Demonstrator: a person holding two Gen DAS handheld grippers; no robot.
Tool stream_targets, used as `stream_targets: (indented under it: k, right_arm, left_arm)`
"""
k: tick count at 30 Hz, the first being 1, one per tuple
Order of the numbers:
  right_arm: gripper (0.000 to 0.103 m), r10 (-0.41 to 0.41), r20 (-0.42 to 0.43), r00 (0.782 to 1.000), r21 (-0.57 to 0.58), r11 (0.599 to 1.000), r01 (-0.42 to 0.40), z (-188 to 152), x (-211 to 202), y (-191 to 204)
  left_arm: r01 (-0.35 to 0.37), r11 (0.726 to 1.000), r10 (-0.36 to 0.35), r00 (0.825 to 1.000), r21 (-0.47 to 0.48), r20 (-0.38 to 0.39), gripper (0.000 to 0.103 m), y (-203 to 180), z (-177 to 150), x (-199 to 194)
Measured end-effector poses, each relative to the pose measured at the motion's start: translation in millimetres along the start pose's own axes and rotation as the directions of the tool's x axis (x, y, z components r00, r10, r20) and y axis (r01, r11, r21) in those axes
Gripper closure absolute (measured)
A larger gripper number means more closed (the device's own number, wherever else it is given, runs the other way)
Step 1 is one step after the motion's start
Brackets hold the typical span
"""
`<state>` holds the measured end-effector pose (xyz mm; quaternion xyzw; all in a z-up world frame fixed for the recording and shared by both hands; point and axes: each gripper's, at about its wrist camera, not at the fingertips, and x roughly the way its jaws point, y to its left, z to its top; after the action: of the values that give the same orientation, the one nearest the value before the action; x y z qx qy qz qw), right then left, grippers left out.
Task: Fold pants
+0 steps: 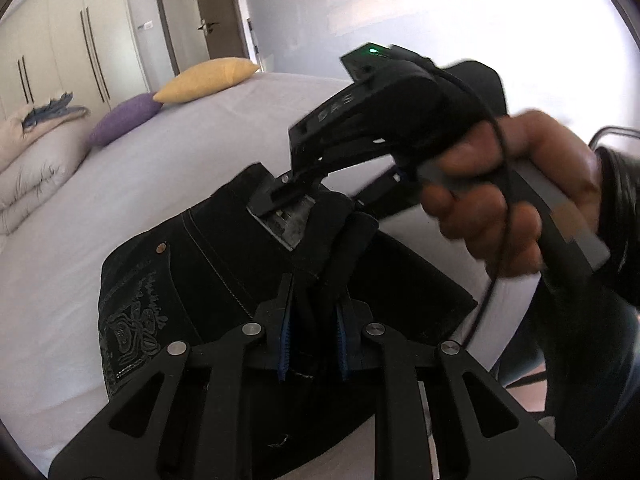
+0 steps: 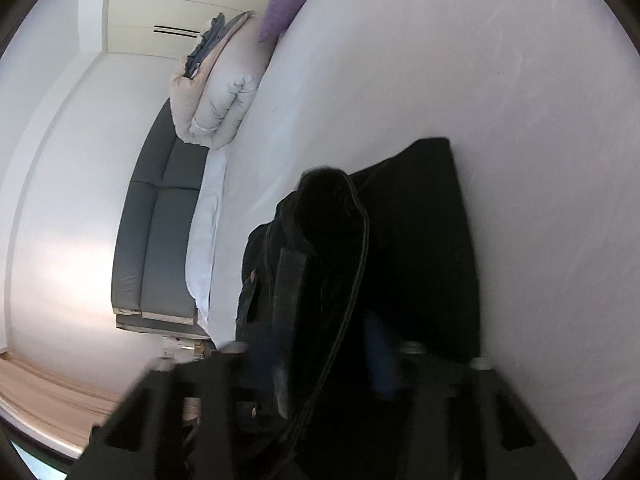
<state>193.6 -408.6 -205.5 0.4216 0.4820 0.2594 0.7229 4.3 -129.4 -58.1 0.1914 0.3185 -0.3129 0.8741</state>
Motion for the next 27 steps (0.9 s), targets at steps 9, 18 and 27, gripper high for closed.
stream_targets:
  k: [9,18,27]
  right_arm:
    - [0.089,-0.062,0.088,0.994,-0.077,0.995,0.069,-7,-29,1]
    - [0.089,-0.062,0.118,0.991,-0.056,0.996,0.069,-5,-23,-8]
    - [0.079,-0.048,0.154,0.987,-0.059,0.997,0.058,-15,-32,-21]
  left_arm:
    - [0.048,0.997,-0.050,0.999,0.061,0.020,0.087,-21,10,14]
    - [0.081,0.993,-0.079,0.997,0.088,-0.019,0.087,-39,15,47]
    - [0.186,0.981,-0.188,0.982,-0.048,-0.035,0.071,-13,10,62]
